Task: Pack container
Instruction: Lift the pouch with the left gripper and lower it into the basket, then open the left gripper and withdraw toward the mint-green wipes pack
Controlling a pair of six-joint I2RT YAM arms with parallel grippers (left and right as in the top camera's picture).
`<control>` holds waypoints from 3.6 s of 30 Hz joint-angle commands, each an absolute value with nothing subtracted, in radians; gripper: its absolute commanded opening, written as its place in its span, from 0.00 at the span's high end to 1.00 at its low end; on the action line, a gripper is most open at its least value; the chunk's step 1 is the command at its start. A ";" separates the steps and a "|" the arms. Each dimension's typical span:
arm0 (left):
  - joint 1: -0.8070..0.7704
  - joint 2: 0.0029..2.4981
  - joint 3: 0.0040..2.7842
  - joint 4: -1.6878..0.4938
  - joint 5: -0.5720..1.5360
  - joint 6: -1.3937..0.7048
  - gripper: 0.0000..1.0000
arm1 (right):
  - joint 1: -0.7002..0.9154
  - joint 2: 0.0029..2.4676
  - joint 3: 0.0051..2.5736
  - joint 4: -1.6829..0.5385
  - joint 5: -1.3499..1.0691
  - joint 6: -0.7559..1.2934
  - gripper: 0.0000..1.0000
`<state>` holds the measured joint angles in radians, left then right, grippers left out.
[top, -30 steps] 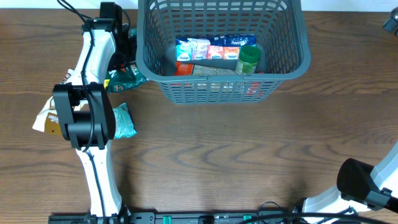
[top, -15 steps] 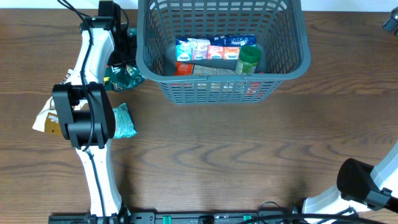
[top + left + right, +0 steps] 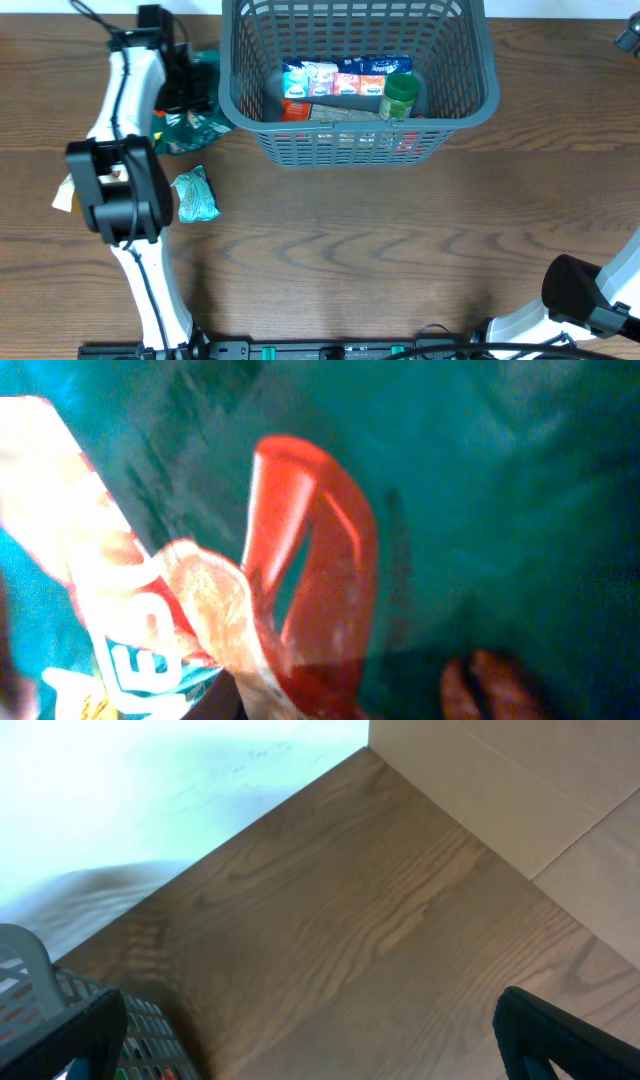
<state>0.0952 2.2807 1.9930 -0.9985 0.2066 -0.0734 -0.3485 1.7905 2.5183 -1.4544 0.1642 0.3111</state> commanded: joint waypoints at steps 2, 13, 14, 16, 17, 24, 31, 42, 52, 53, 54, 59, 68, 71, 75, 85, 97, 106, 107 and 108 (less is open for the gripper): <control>0.164 2.089 1.996 -0.977 0.182 -0.076 0.94 | -0.352 1.780 2.524 -1.456 0.165 0.321 0.01; 0.170 1.768 1.996 -0.877 0.266 -0.059 0.94 | -0.352 1.780 2.524 -1.456 0.165 0.321 0.01; 0.163 1.747 1.996 -0.866 0.306 -0.057 0.94 | -0.352 1.780 2.524 -1.456 0.165 0.321 0.01; 0.143 1.710 1.996 -0.844 0.389 -0.051 0.94 | -0.352 1.780 2.524 -1.456 0.165 0.321 0.01; 0.130 1.694 1.996 -0.830 0.426 -0.047 0.94 | -0.352 1.780 2.524 -1.456 0.165 0.321 0.01; -0.035 1.582 1.996 -0.735 0.486 0.085 0.94 | -0.352 1.780 2.524 -1.456 0.165 0.321 0.01; -0.202 1.528 1.996 -0.695 0.487 0.183 0.94 | -0.352 1.780 2.524 -1.456 0.165 0.321 0.01; -0.315 1.663 1.996 -0.781 0.487 0.223 0.94 | -0.352 1.780 2.524 -1.456 0.165 0.321 0.01; -0.361 1.844 1.996 -0.791 0.477 0.179 0.94 | -0.352 1.780 2.524 -1.456 0.165 0.321 0.01; -0.361 1.858 1.996 -0.794 0.473 0.164 0.94 | -0.352 1.780 2.524 -1.456 0.164 0.321 0.01; -0.361 1.869 1.996 -0.799 0.461 0.146 0.94 | -0.352 1.780 2.524 -1.456 0.165 0.321 0.01; -0.361 1.905 1.996 -0.830 0.397 0.107 0.94 | -0.352 1.780 2.524 -1.456 0.165 0.321 0.01; -0.361 1.913 1.996 -0.881 0.271 0.107 0.94 | -0.352 1.780 2.524 -1.456 0.165 0.321 0.01; -0.361 1.913 1.996 -0.879 0.272 0.107 0.93 | -0.352 1.780 2.524 -1.456 0.164 0.321 0.01; -0.361 1.913 1.996 -0.869 0.294 0.109 0.11 | -0.352 1.780 2.524 -1.456 0.165 0.321 0.01; -0.361 1.872 1.996 -0.786 0.437 0.114 0.01 | -0.352 1.780 2.524 -1.456 0.165 0.321 0.01; -0.257 1.628 2.098 -0.876 0.090 -0.120 0.01 | -0.352 1.780 2.524 -1.456 0.165 0.321 0.01; -0.096 1.530 2.099 -1.276 -0.119 -0.273 0.01 | -0.352 1.780 2.524 -1.456 0.165 0.321 0.01; -0.082 1.537 2.099 -1.325 -0.135 -0.280 0.01 | -0.352 1.780 2.524 -1.456 0.165 0.321 0.01; -0.069 1.545 2.099 -1.372 -0.159 -0.292 0.01 | -0.352 1.780 2.524 -1.456 0.165 0.321 0.01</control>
